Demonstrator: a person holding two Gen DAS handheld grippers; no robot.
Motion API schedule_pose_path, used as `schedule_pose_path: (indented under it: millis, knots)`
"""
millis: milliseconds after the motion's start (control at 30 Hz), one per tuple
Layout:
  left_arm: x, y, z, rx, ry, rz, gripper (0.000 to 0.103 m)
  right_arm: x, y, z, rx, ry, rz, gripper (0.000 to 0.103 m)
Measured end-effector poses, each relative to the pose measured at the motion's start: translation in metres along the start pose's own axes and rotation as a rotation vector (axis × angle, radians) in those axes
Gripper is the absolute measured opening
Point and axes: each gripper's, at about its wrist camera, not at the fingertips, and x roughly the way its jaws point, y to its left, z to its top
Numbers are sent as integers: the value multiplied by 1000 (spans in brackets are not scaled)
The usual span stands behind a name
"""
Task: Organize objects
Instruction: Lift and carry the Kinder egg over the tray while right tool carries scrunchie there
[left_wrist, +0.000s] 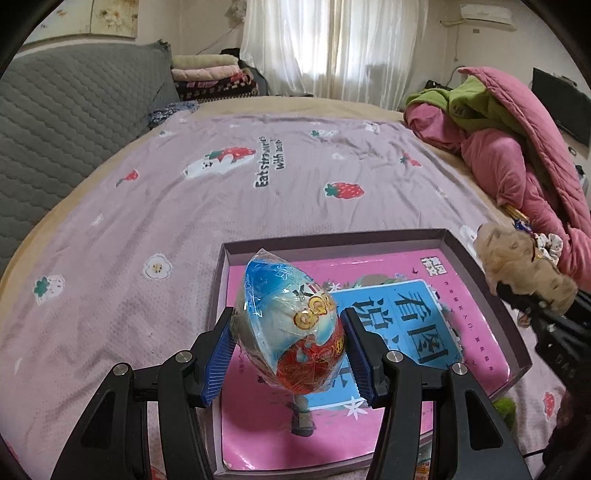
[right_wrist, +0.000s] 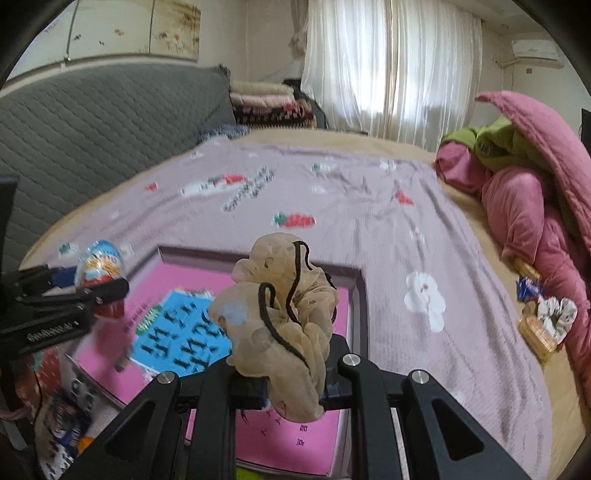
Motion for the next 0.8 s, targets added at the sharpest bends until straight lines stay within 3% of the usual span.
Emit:
schedule_pose_path:
  millis: [667,800]
  knots:
    - [30,-18,-17,94,57,20,58,39,-2,-18,5,126,-28,22]
    - [38,-18,-20,95,80,21,58,41,-4,-19,21,136,-22,44]
